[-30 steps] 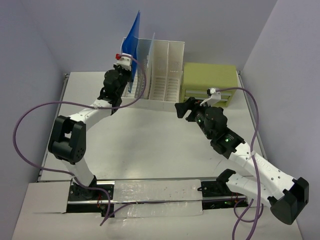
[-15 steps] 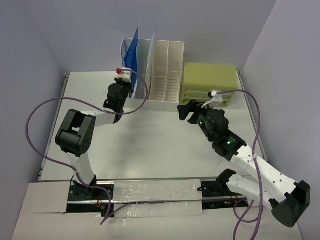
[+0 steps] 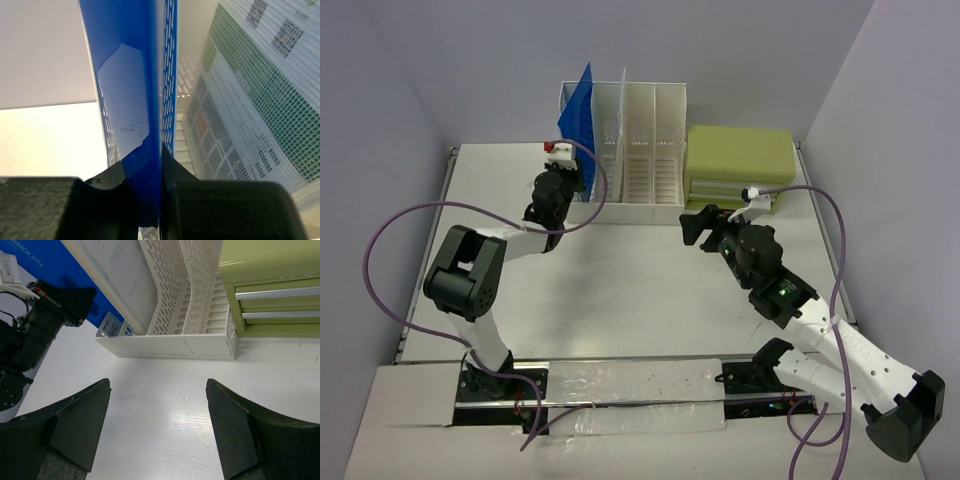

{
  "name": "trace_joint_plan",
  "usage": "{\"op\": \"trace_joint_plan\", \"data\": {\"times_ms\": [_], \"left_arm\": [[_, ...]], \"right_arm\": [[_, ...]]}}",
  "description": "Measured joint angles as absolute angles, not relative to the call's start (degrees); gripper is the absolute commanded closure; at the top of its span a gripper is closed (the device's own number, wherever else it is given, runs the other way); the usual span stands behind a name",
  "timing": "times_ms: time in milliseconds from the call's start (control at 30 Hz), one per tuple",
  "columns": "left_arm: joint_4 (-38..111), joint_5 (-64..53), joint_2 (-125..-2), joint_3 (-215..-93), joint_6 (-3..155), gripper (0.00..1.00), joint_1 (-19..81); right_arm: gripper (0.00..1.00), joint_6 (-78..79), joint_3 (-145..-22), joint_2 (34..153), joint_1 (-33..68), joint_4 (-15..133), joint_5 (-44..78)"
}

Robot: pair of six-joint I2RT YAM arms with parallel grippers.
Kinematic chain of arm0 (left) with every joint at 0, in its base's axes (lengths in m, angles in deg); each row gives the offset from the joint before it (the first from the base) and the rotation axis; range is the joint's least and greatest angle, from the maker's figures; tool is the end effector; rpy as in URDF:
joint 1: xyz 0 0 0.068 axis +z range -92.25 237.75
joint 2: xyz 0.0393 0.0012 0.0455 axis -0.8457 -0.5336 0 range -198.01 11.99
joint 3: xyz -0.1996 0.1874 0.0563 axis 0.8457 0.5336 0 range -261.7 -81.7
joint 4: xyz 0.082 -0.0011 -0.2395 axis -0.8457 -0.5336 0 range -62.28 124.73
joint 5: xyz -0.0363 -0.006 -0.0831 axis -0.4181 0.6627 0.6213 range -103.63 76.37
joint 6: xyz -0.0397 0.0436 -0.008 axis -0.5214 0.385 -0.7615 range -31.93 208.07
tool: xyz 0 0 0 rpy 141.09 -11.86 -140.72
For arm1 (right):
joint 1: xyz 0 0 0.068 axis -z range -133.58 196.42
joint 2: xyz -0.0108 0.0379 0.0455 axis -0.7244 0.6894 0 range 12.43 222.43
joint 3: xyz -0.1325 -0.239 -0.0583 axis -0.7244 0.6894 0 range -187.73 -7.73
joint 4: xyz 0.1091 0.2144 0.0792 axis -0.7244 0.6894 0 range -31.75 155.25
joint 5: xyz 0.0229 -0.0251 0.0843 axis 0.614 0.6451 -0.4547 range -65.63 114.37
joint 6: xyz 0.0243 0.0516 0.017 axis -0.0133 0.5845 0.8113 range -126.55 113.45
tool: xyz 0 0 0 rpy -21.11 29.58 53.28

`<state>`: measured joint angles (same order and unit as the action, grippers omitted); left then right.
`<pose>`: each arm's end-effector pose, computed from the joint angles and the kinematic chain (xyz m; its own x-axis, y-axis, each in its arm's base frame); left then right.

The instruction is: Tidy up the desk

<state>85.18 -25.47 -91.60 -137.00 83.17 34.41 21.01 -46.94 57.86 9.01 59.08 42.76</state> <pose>0.3727 -0.1512 0.2448 0.0175 -0.0985 -0.9950 0.2016 0.9750 -0.0929 0.1559 0.1020 0.3264 -0.2380 0.3707 -0.8978 -0.2455 0.8713 0.4248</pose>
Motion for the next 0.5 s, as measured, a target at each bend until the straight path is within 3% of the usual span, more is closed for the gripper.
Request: {"op": "trace_joint_plan", "data": {"times_ms": [167, 300, 500], "left_arm": [[82.73, -26.56, -90.29, -136.59, 82.8, 0.36, 33.79], [80.48, -27.39, -88.61, -136.55, 83.01, 0.02, 33.46], [73.2, -27.33, -82.08, -136.6, 81.88, 0.01, 33.46]], "right_arm": [[0.11, 20.96, -46.53, 56.89, 9.01, 60.31, 42.85], [0.1, 20.82, -46.53, 57.2, 9.01, 61.38, 43.47], [0.07, 20.98, -46.56, 61.05, 9.17, 64.64, 44.63]]}}
